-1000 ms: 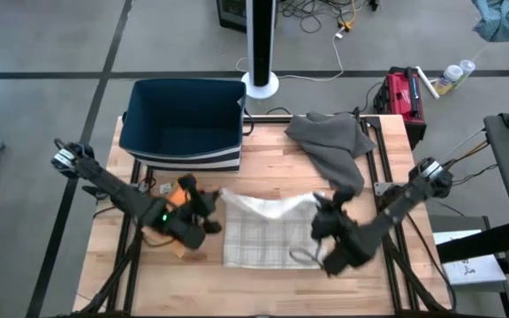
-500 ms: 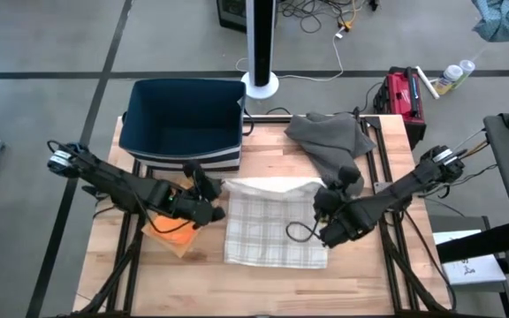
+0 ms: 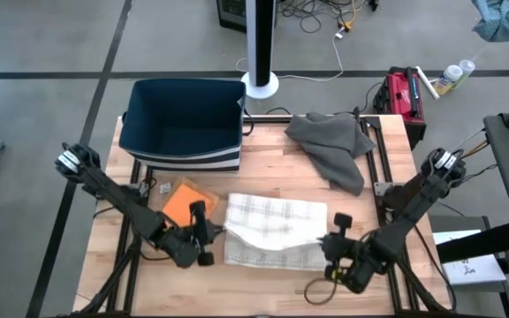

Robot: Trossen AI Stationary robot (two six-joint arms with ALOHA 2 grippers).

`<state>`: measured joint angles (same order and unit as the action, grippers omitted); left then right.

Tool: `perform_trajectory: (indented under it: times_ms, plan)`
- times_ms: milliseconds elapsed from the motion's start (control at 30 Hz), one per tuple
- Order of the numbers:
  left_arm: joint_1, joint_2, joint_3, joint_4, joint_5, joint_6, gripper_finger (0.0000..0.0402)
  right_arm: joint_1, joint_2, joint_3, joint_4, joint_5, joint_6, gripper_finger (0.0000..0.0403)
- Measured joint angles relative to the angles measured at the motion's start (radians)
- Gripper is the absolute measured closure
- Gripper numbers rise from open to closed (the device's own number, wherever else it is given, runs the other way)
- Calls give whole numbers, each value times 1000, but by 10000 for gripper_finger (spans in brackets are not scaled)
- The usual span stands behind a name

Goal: Fold towel
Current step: Fold the white patterned kitchen towel

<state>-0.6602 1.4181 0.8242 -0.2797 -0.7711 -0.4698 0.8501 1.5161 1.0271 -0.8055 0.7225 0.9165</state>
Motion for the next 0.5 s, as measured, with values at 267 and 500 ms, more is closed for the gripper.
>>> perform_trajectory:
  times_ms: [267, 500]
  plan:
    - [-66, 144, -5, 120, 12, -12, 401, 47, 119, -36, 26, -112, 55, 401]
    - [-66, 201, -1, 119, 71, -32, 401, 75, 182, 19, 29, -181, 24, 401]
